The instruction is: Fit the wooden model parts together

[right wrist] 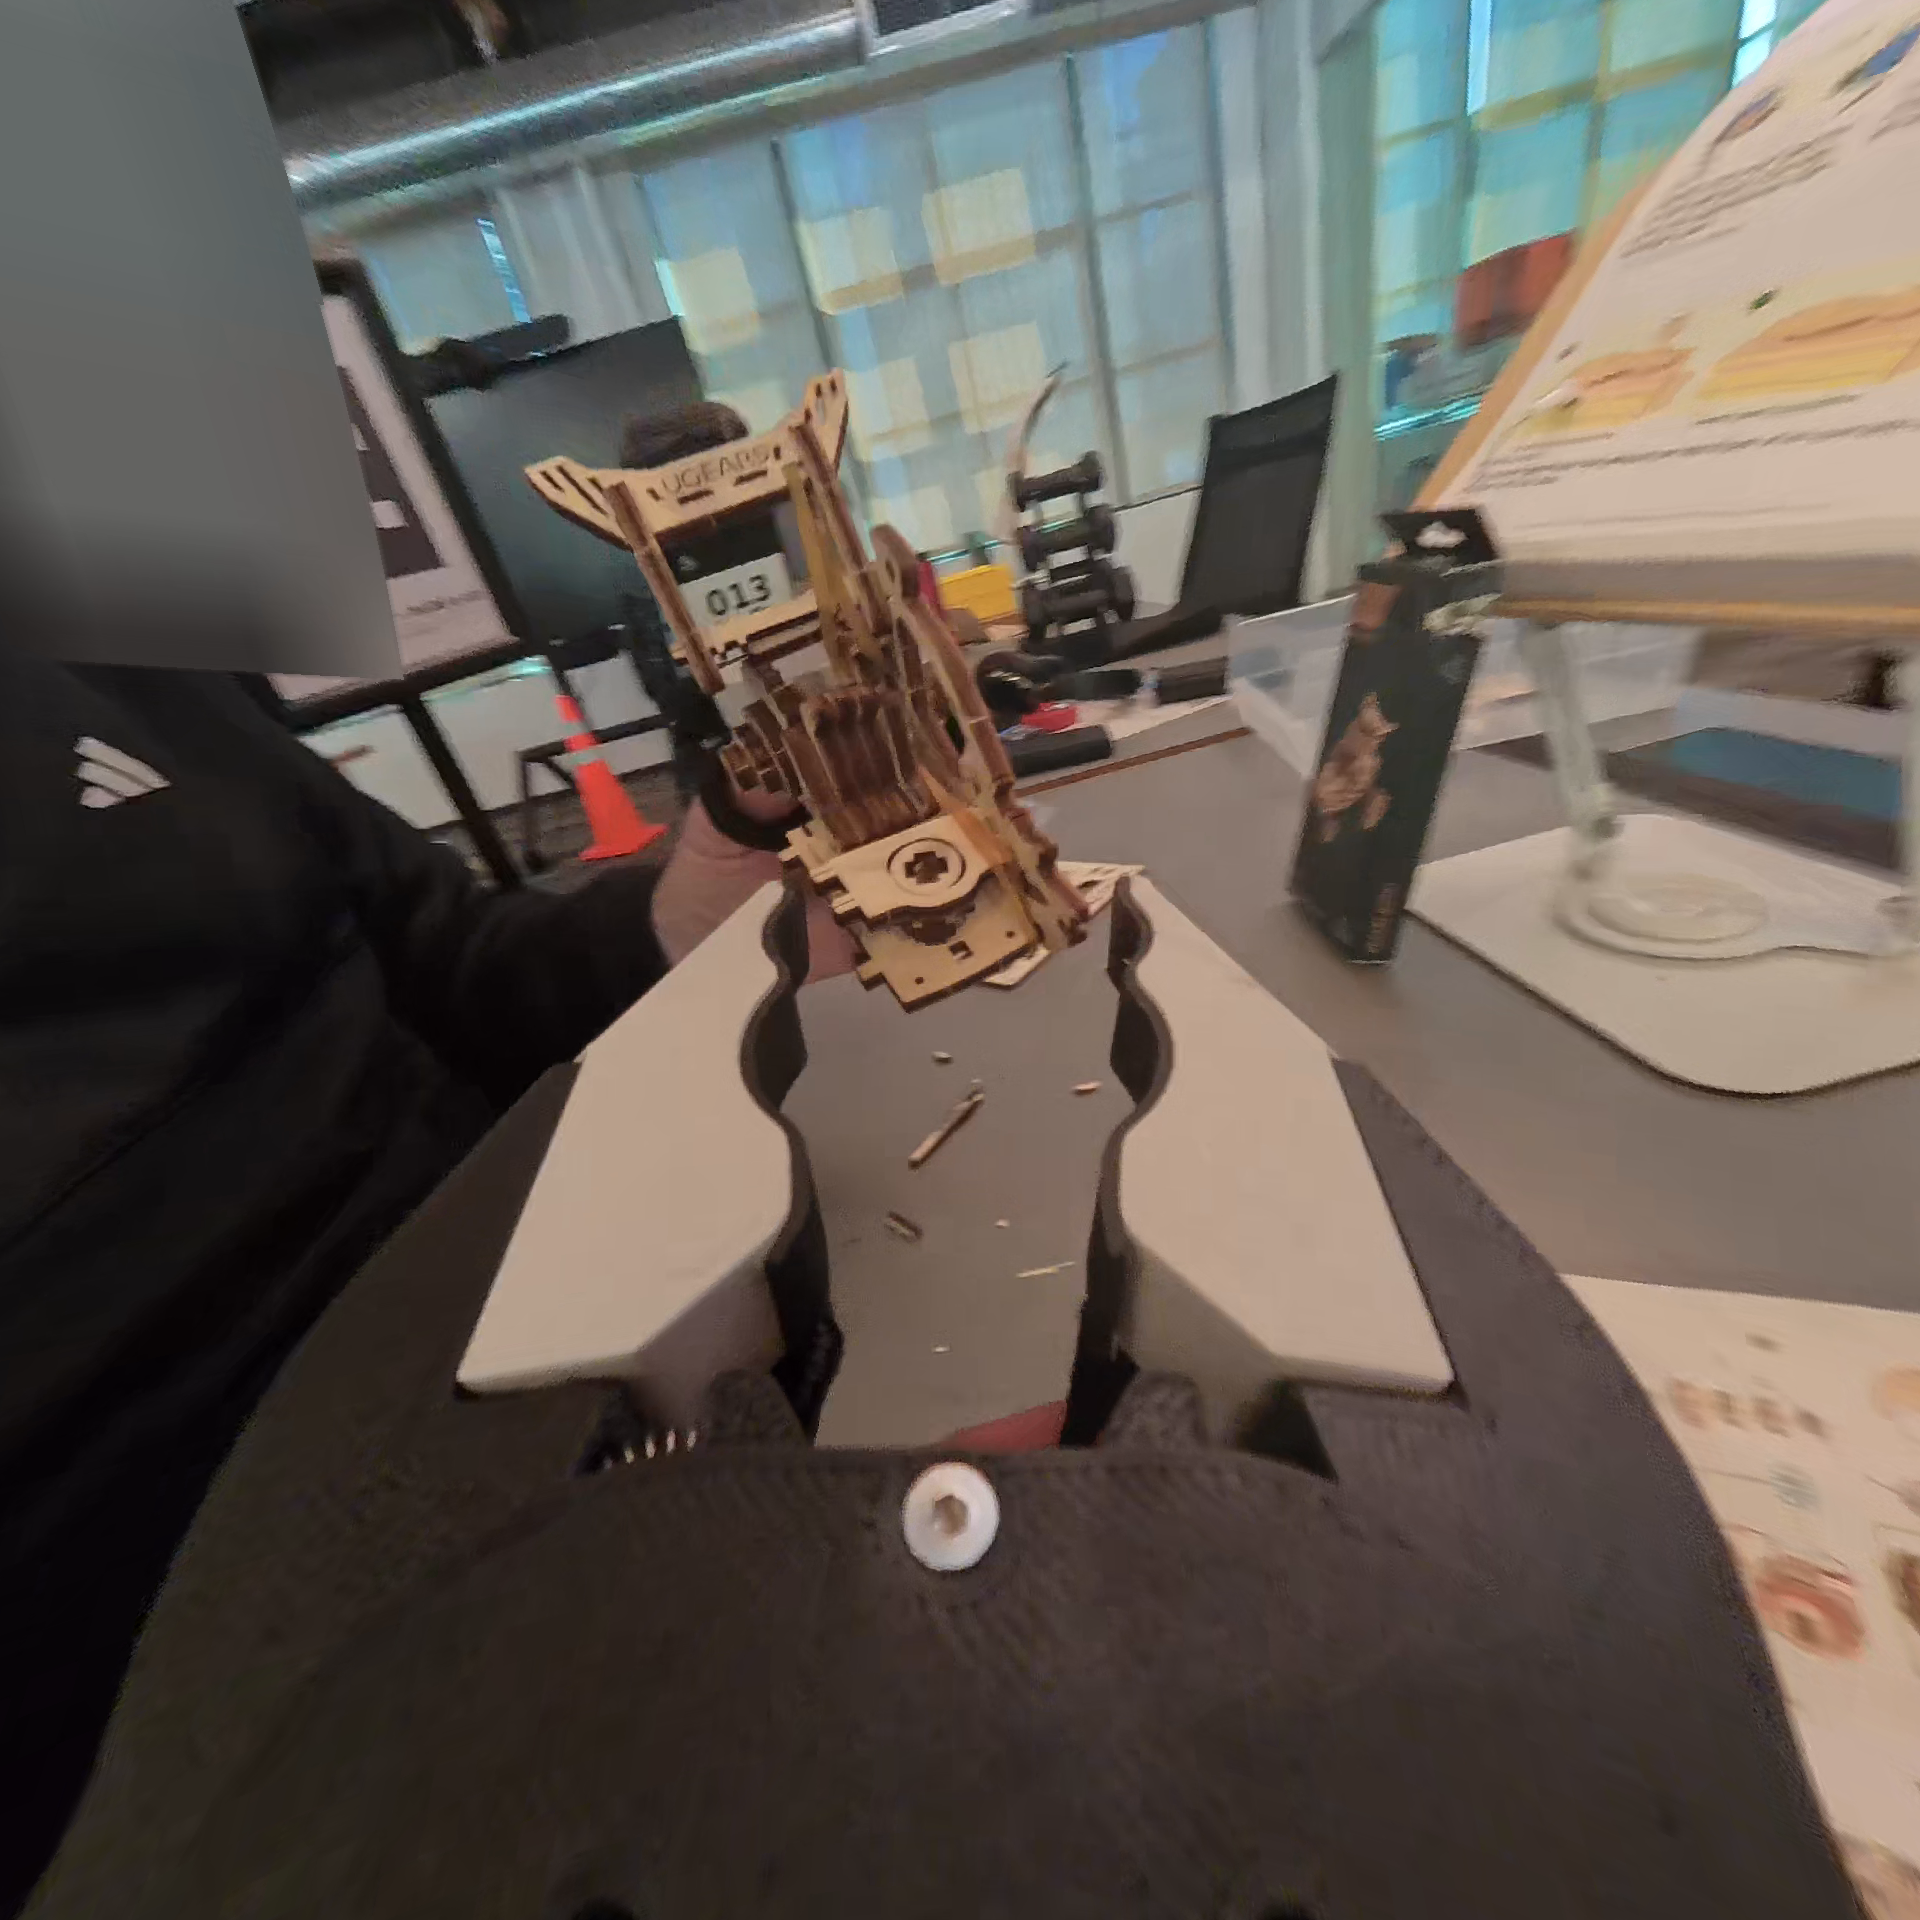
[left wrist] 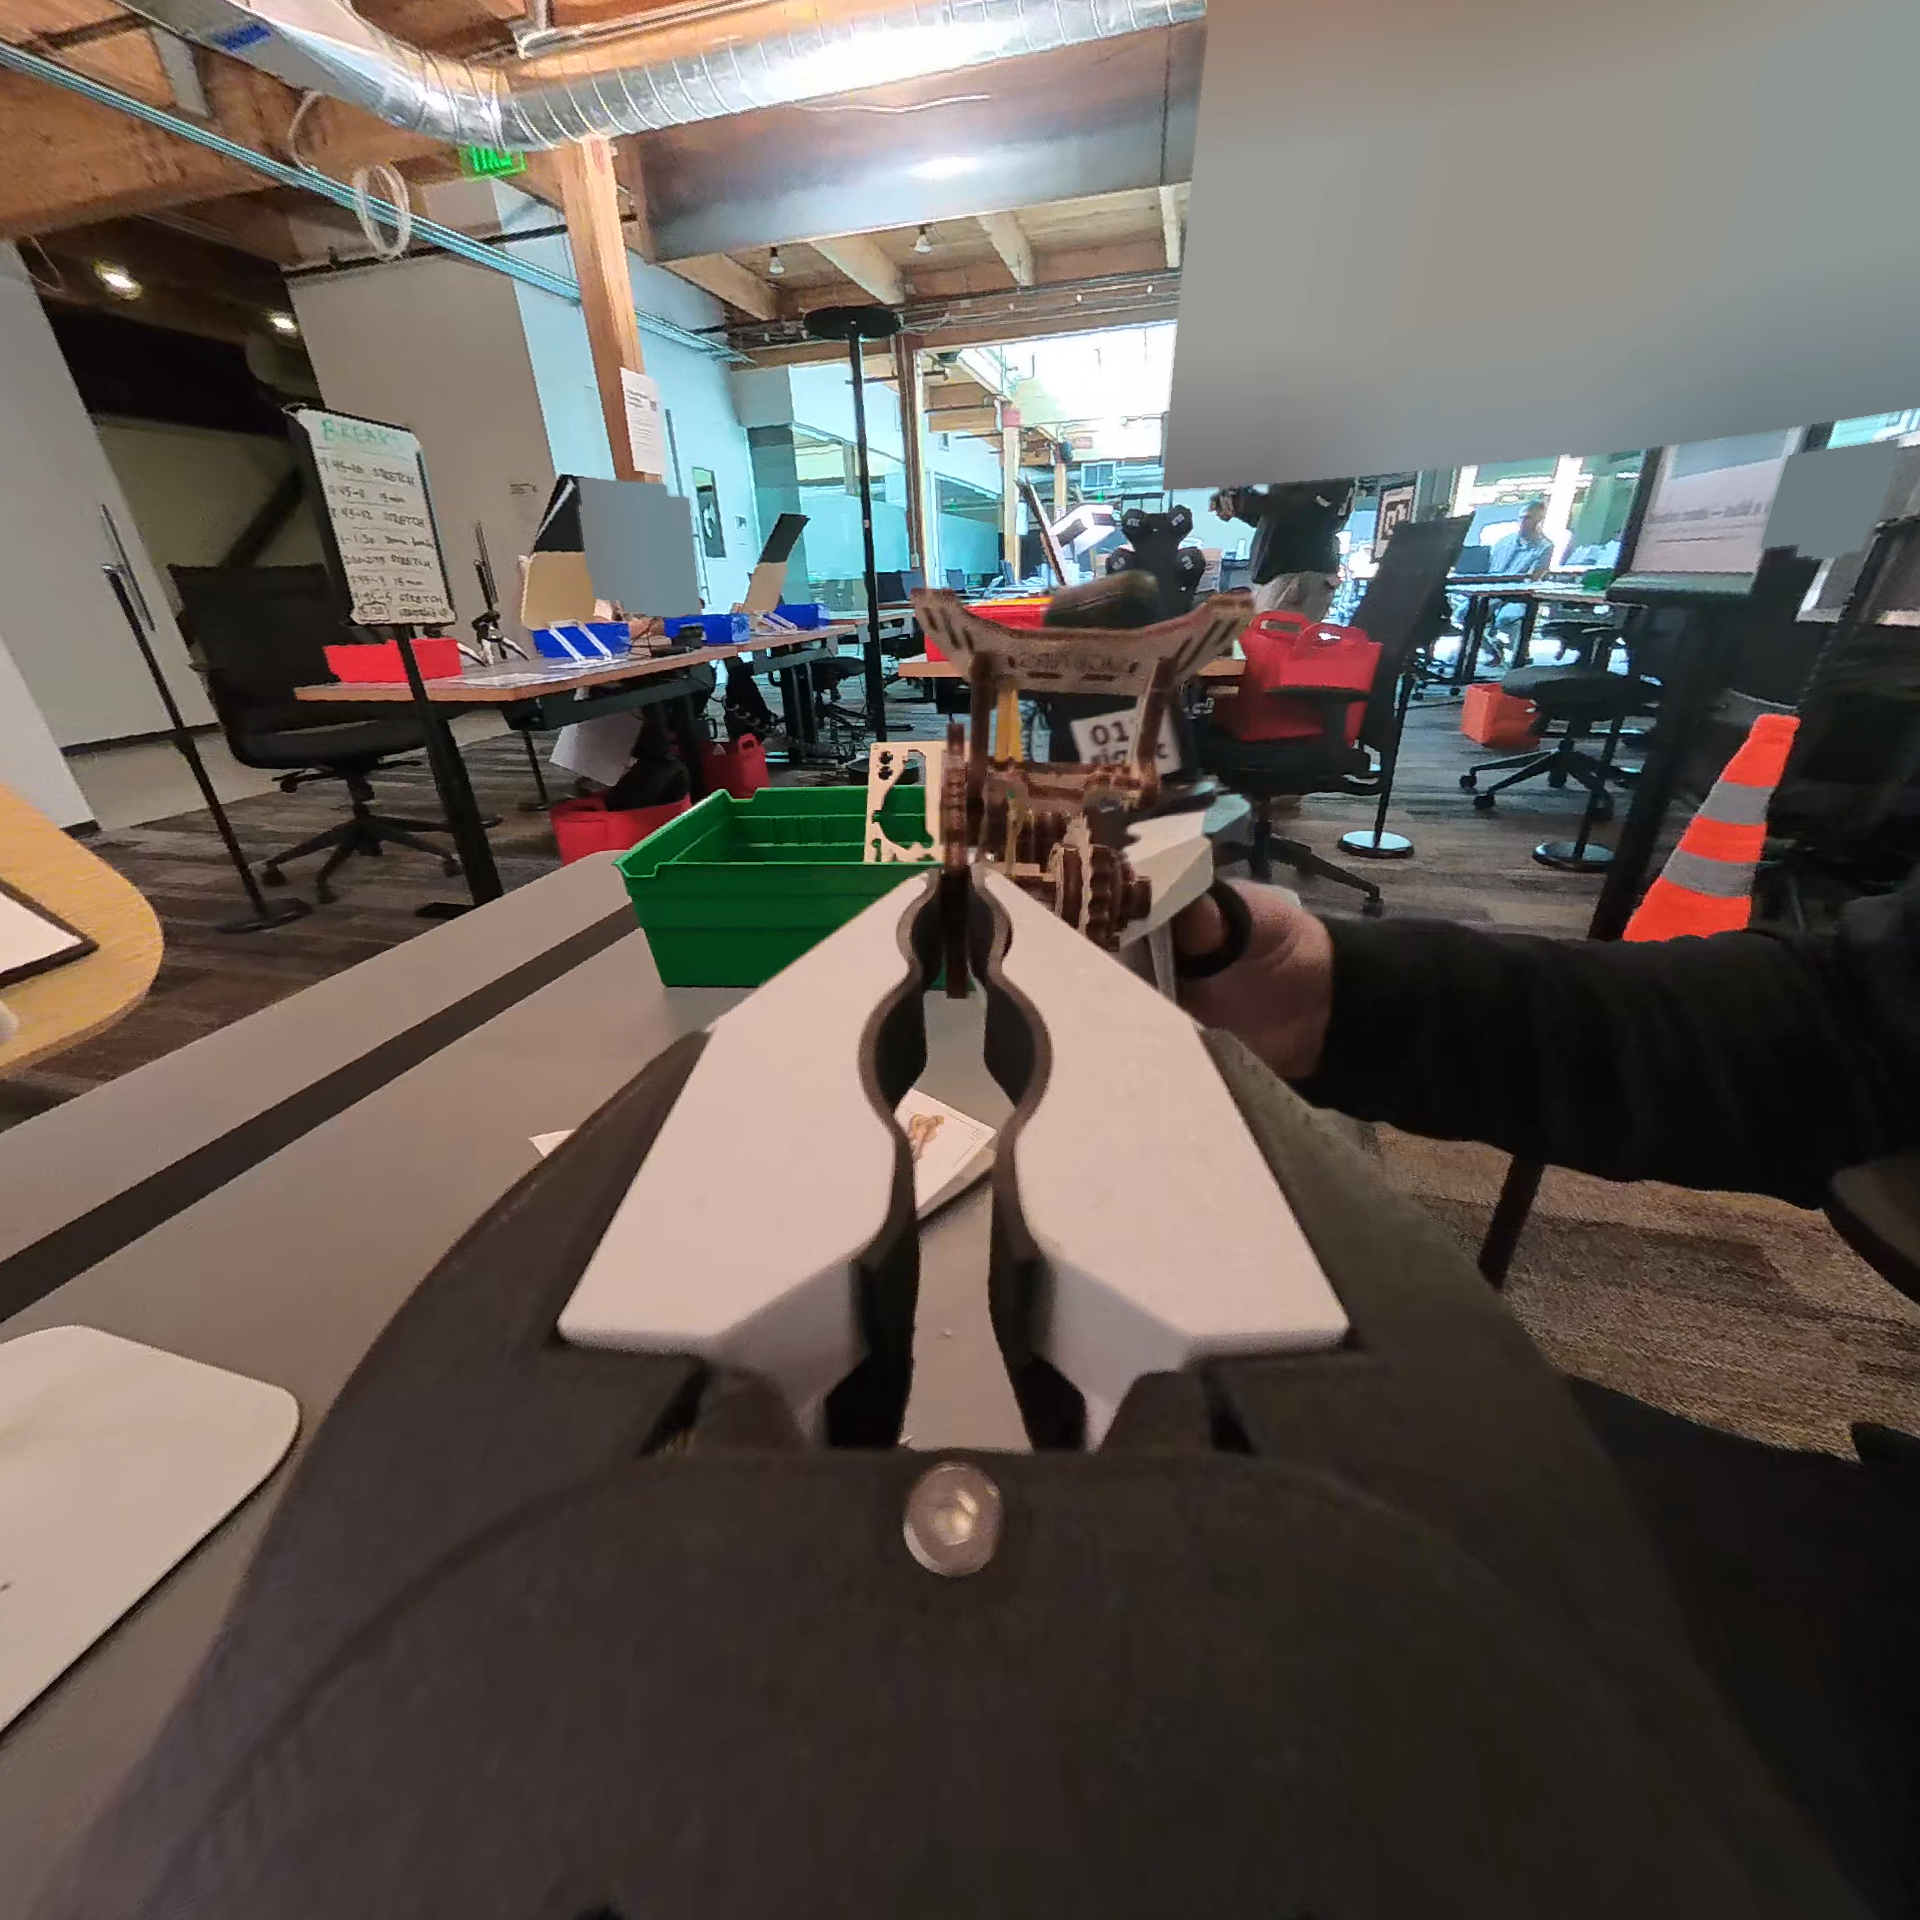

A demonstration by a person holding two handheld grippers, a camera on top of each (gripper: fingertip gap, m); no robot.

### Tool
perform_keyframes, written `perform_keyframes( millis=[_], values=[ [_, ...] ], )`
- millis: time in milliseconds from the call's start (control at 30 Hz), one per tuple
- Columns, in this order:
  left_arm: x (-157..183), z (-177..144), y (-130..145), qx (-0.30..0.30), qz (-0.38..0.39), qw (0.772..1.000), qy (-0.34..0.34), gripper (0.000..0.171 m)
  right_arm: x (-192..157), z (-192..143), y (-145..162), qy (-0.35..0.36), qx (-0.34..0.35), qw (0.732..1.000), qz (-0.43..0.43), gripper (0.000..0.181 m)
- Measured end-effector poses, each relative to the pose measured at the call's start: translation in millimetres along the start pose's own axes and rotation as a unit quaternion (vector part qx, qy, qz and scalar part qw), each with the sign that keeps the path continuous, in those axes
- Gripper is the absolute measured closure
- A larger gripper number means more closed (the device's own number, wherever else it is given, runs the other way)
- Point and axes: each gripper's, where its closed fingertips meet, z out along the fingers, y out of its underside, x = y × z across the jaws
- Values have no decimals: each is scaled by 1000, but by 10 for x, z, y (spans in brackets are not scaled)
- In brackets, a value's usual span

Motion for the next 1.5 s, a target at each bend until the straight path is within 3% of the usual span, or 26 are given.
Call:
perform_keyframes(
  millis=[100, 200, 367, 700, 1000, 1367, 1500],
  values=[
    [-75, 0, 12, -6, 0, 1000, -24, 171, 132, -134, -91, 79, -18, 995, -51, 126],
    [-150, 13, 42, -15, -19, 999, -42, 171, 91, -236, -201, 168, -66, 968, -175, 130],
    [-213, 58, 67, -30, -45, 997, -58, 171, -184, -100, -320, 216, -132, 923, -290, 126],
    [-223, 107, 64, -40, -66, 995, -70, 171, -177, 95, -388, 273, -172, 882, -344, 119],
    [-204, 137, 96, -77, 31, 991, -107, 171, -278, 62, -525, 296, -163, 866, -369, 131],
    [-95, 226, 51, -101, 128, 978, -129, 171, -80, 185, -585, 358, -179, 838, -372, 132],
    [-74, 239, 26, -100, 146, 975, -133, 171, -24, 174, -591, 375, -183, 826, -378, 144]
  ],
)
